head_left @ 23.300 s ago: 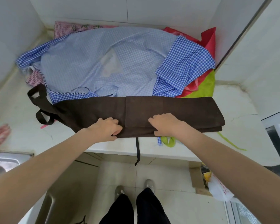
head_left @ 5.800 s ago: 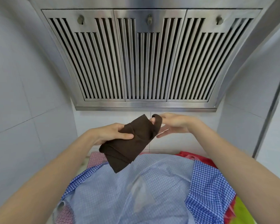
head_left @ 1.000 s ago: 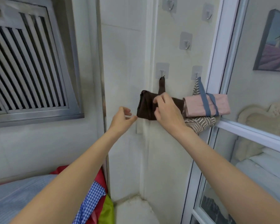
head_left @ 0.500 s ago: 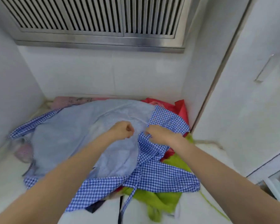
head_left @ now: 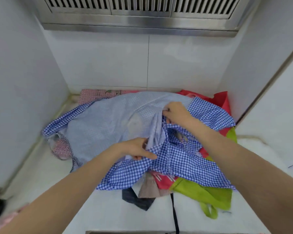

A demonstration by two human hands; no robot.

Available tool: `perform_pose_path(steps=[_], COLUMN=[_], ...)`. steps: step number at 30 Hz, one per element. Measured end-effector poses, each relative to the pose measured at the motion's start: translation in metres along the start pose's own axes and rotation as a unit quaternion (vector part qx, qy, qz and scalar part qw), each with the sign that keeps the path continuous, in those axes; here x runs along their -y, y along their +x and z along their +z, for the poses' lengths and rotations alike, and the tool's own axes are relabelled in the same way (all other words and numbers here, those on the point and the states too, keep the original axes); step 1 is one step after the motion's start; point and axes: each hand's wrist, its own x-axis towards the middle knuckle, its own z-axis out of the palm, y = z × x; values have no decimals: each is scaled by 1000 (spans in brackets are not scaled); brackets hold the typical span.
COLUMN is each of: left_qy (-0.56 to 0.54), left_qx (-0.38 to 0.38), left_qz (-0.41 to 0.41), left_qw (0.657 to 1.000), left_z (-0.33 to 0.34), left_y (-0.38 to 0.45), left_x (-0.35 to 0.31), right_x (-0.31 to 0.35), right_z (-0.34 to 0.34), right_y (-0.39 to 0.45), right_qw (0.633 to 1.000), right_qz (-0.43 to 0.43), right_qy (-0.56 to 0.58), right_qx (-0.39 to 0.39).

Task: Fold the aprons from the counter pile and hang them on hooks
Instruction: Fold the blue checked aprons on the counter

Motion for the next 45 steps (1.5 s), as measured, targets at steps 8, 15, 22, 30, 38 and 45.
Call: perform_pose_path(steps=[8, 15, 22, 30, 38, 45], left_qy=[80, 45, 24, -136, -99, -172], left_qx=[-77, -234, -235, -469, -360, -79], left_qz=[-88, -106, -71, 58, 198, 272], left_qw=[990, 966, 969, 871, 907, 943], left_z=[-95, -152, -185, -250, -187, -128], left_y=[-53, -76, -100, -178, -213, -243], left_x=[23, 27, -11, -87, -234, -252], right_x=[3, 87, 166, 175, 207, 185], right_z=[-85, -50, -63, -351, -376, -375], right_y=[54, 67, 89, 56, -74, -177], right_qw=[946, 988, 963, 829, 815, 848], right_qz=[120, -6, -233, -132, -209, -253], right_qy=[119, 5, -71, 383, 441, 433], right_qx=[-275, 157, 117, -385, -311, -171])
